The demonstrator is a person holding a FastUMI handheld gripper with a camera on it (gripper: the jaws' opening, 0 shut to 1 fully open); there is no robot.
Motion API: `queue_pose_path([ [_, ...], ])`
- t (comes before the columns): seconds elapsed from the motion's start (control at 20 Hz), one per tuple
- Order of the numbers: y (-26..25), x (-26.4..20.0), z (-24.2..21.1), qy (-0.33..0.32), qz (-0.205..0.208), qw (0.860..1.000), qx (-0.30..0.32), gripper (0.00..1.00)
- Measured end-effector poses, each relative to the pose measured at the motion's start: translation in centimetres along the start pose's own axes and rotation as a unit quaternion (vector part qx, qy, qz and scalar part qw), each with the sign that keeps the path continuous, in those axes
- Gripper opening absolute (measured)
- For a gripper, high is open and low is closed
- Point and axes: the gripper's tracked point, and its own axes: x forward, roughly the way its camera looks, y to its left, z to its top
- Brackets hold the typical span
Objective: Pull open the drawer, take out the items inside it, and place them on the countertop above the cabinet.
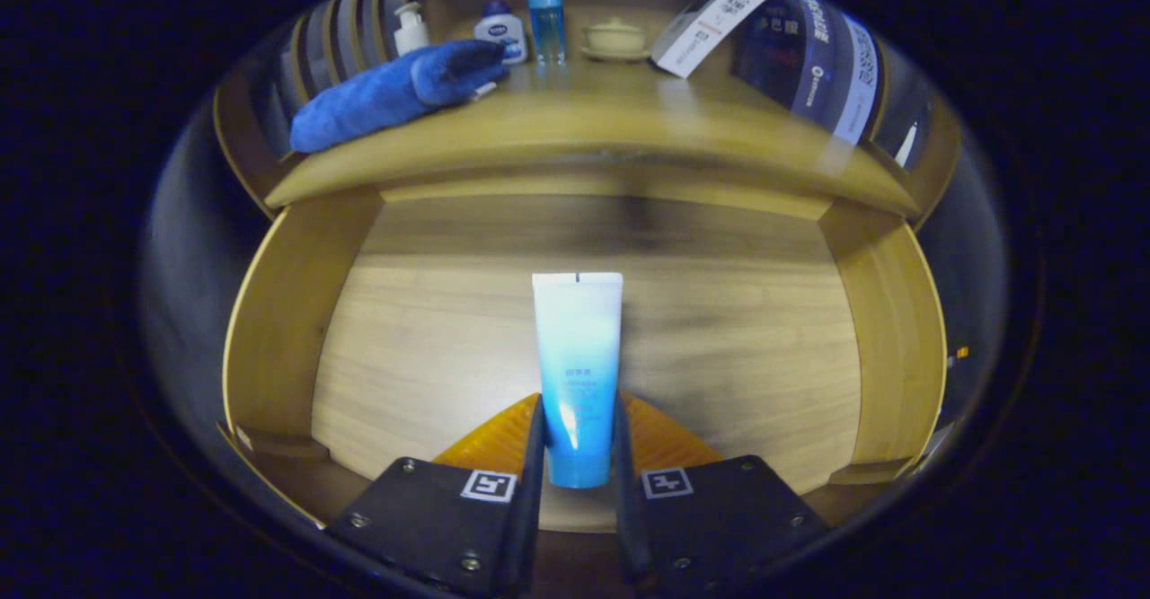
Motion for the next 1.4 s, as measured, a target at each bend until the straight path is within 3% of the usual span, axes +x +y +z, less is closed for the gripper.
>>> queue_pose_path([
  [0.35,-2.3,-6.3,2.8,-0.141,0.002,0.99,0.014,0.36],
  [0.55,-3.2,-10.5,5.4,-0.227,0.007,0.973,0.029,0.36],
  [0.85,-2.7,-14.5,11.4,-0.305,0.012,0.952,0.031,0.36],
  [1.0,-1.7,-16.0,14.4,-0.357,0.011,0.933,0.034,0.36],
  [1.15,-0.6,-15.9,16.6,-0.391,0.019,0.919,0.044,0.36],
  [1.4,0.4,-11.3,18.6,-0.379,0.03,0.923,0.059,0.36],
])
